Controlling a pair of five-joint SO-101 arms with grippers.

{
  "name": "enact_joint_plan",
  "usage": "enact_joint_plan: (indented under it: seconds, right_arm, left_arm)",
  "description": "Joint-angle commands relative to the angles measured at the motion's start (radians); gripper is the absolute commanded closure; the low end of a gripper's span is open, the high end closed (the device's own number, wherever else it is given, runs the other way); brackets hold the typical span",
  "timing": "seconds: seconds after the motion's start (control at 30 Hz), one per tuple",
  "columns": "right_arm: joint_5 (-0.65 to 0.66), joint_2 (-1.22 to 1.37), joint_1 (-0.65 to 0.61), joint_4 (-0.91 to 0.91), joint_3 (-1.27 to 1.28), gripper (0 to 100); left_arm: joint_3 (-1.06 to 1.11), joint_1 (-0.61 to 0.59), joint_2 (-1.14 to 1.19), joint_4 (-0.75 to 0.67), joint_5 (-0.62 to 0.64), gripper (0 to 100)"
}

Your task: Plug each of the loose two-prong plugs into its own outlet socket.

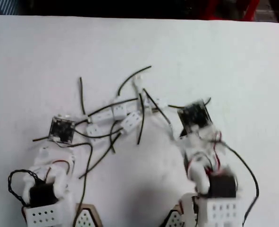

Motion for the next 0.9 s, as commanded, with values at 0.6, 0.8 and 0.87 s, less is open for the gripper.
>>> enact_joint_plan:
  seconds: [0.6, 0.8, 0.87]
  right_arm:
    - [0.101, 1.241, -0.059, 0.147, -0.664, 83.2]
    - [0.101, 1.328, -0.05, 0.099, -0.66, 83.2]
    - [0.101, 1.363, -0.05, 0.074, -0.664, 83.2]
  left_arm:
    - [-0.037, -0.012, -0.002, 0.003, -0.098, 81]
    - [-0.037, -0.012, -0.002, 0.009, -0.098, 81]
    - [-0.037, -0.012, -0.002, 0.009, -0.098, 81]
